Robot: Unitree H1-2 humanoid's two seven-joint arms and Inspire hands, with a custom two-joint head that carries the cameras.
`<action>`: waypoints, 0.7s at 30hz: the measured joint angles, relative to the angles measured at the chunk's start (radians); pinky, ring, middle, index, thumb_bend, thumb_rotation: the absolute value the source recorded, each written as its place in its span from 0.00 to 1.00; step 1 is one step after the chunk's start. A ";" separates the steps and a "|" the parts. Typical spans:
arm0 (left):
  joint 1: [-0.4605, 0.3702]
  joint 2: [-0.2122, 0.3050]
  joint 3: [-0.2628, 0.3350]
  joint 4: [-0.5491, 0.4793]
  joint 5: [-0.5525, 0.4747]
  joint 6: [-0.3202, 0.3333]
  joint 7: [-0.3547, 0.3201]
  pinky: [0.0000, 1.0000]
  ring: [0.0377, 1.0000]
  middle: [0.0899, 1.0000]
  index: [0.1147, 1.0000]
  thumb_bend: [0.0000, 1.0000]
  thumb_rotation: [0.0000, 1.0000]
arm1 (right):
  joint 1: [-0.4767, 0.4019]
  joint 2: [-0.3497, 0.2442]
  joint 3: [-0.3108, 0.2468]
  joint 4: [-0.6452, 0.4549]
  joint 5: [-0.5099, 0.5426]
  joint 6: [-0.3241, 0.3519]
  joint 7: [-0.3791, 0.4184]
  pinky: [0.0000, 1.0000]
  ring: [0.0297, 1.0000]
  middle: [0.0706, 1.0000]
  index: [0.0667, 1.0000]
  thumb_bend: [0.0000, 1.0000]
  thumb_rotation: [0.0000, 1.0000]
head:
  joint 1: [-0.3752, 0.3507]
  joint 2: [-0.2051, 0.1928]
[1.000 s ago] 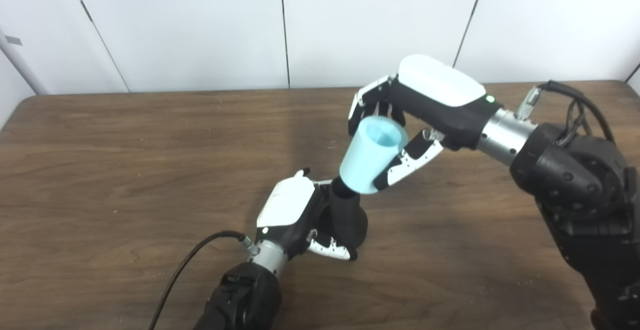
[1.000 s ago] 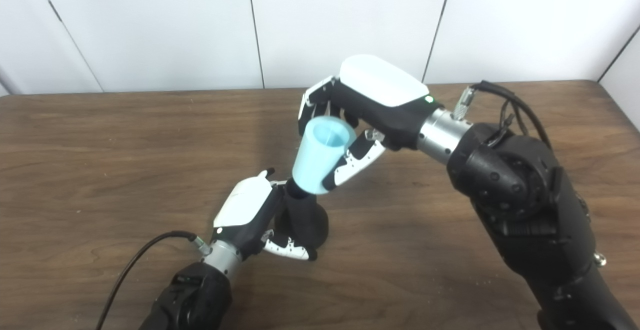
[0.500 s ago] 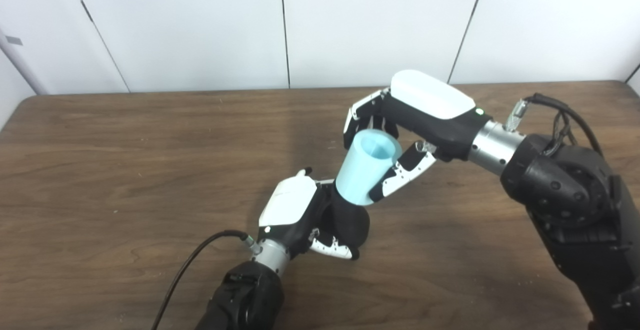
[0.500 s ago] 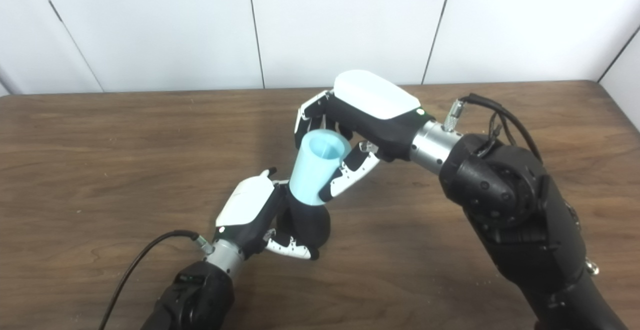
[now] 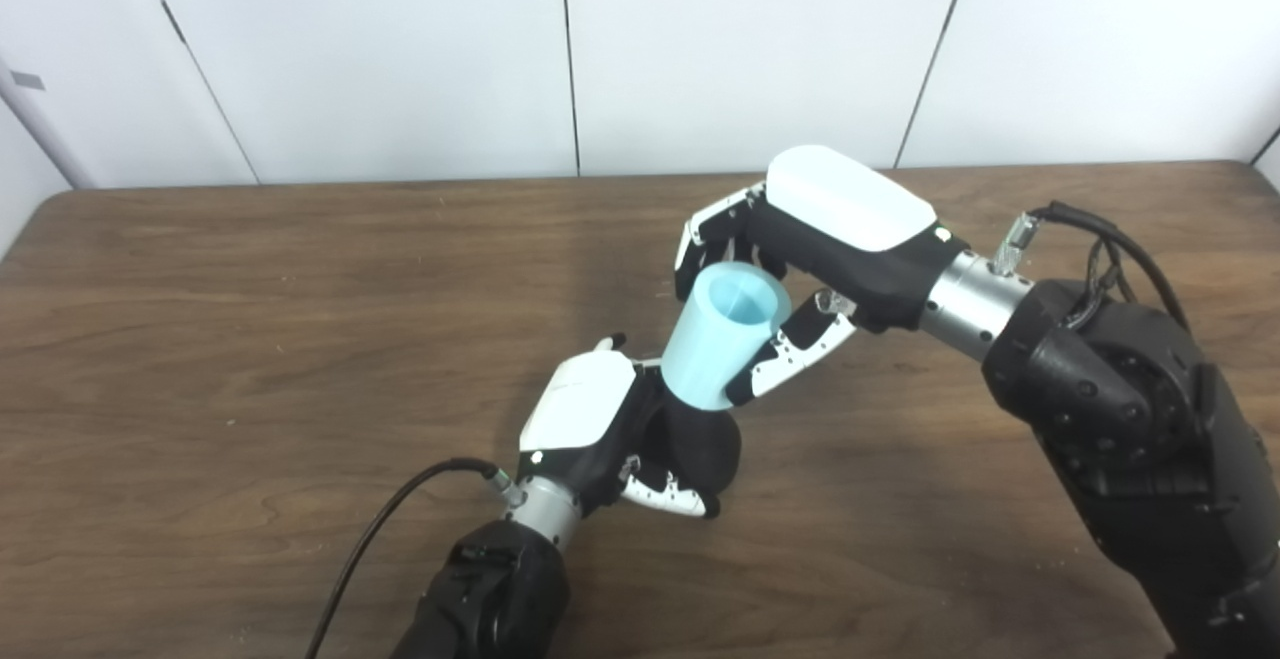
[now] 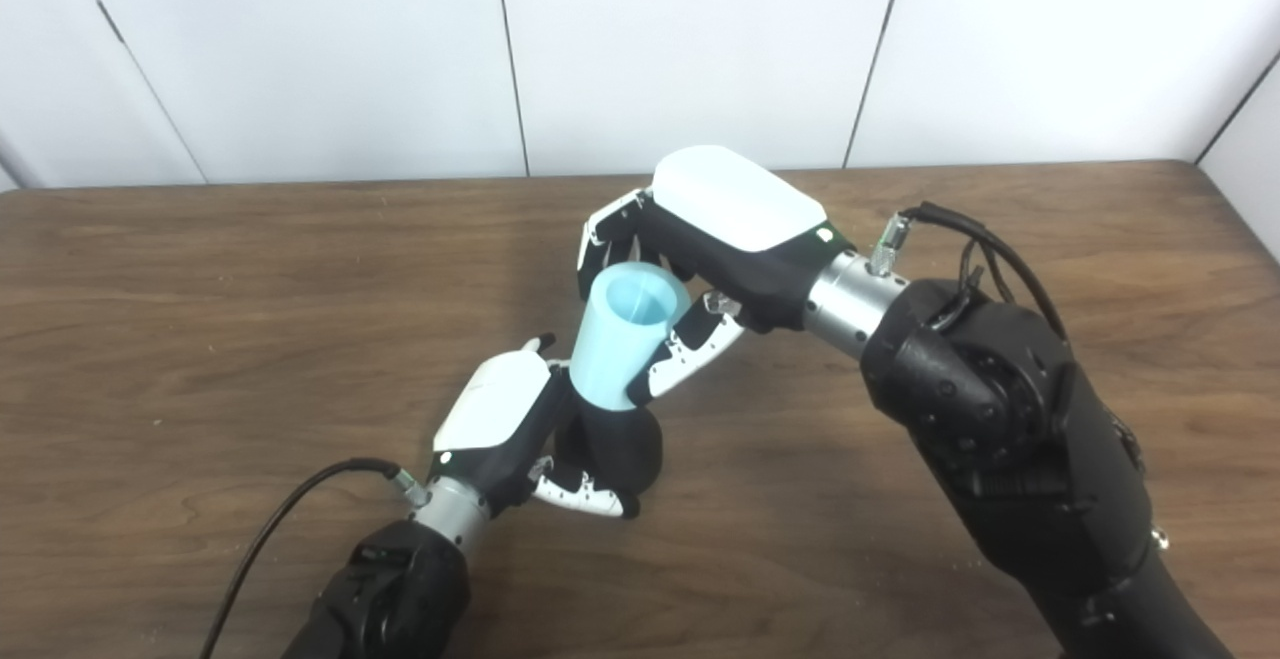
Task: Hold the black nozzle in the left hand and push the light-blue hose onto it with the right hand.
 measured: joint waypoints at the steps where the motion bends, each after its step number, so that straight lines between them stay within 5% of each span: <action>1: -0.001 0.000 0.000 0.000 0.000 0.000 0.000 1.00 0.71 0.41 0.44 0.52 0.00 | 0.000 0.000 0.000 0.000 -0.003 -0.011 -0.002 0.31 0.41 0.46 0.49 0.50 0.00 | 0.003 0.000; 21: -0.003 0.000 -0.003 0.000 0.000 0.009 0.000 1.00 0.71 0.44 0.42 0.52 0.00 | -0.049 0.000 0.029 0.062 -0.012 -0.055 0.034 0.31 0.41 0.48 0.48 0.50 0.00 | 0.002 0.014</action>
